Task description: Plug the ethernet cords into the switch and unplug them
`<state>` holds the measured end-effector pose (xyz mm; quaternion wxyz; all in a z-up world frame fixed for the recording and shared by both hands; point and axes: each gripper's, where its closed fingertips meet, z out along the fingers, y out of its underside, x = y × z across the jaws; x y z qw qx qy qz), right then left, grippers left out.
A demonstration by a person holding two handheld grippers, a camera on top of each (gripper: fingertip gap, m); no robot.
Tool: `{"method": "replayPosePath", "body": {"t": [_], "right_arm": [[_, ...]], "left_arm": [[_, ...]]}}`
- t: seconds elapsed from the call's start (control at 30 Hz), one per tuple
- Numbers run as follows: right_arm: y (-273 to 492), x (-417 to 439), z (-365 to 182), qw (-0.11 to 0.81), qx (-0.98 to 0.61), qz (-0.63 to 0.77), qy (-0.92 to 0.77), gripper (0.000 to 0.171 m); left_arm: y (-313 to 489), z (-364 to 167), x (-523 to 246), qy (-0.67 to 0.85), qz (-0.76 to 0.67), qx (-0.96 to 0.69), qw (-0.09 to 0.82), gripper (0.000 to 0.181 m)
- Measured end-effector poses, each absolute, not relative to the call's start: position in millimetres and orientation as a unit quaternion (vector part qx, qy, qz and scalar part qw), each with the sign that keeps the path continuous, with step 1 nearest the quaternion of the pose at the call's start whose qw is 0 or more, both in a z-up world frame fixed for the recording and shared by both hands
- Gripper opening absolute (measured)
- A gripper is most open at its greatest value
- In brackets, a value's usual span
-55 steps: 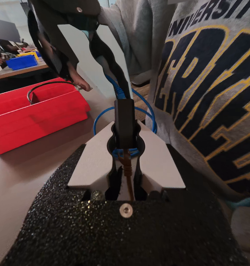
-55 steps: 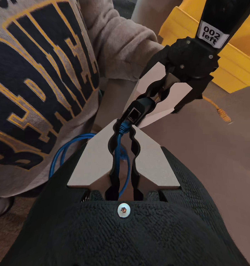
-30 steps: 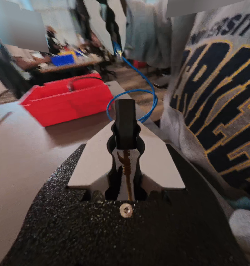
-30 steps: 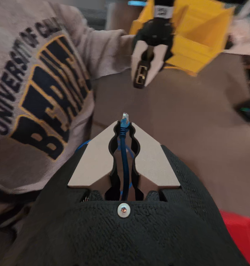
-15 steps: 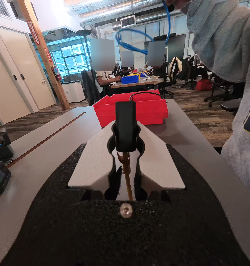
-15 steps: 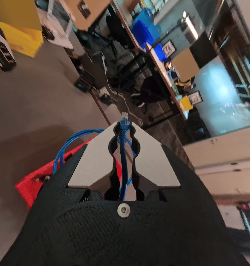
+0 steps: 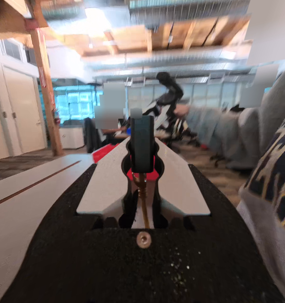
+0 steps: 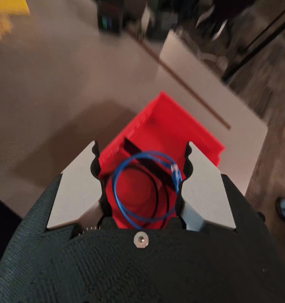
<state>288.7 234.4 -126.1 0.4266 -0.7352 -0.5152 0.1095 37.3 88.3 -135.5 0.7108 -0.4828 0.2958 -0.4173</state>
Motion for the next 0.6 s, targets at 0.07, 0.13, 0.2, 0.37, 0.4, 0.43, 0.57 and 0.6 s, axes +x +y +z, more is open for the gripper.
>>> {"method": "replayPosePath", "body": {"t": [0.07,0.13,0.2,0.37,0.4,0.43,0.57,0.6], "right_arm": [[215.1,243.9,-94.8,0.484,-0.695,0.177,-0.502,0.098],[174.0,182.1,-81.8,0.495,-0.643,0.293,-0.506,0.079],[129.1,125.7,-86.2,0.47,-0.594,0.393,-0.522,0.063],[72.8,44.2,-98.8,0.419,-0.527,0.54,-0.505,0.047],[69.1,37.3,-99.1,0.41,-0.52,0.561,-0.497,0.045],[66.9,32.7,-98.9,0.403,-0.513,0.578,-0.49,0.04],[67.9,30.0,-113.0,0.4,-0.507,0.559,-0.52,0.021],[70.1,33.1,-121.6,0.397,-0.514,0.53,-0.545,0.021]], "left_arm": [[82.4,-108.8,30.7,0.245,-0.5,-0.423,0.715,0.02],[78.0,-84.8,22.3,0.197,-0.572,-0.357,0.712,0.021],[74.1,-68.5,17.7,0.165,-0.631,-0.298,0.697,0.02],[69.8,-61.7,30.6,0.161,-0.669,-0.253,0.68,0.021],[69.8,-62.7,33.5,0.161,-0.671,-0.253,0.678,0.021],[69.5,-64.2,36.4,0.163,-0.67,-0.255,0.677,0.021],[76.0,-78.6,43.2,0.161,-0.675,-0.308,0.651,0.021],[78.7,-86.9,46.5,0.174,-0.664,-0.344,0.641,0.02]]}}
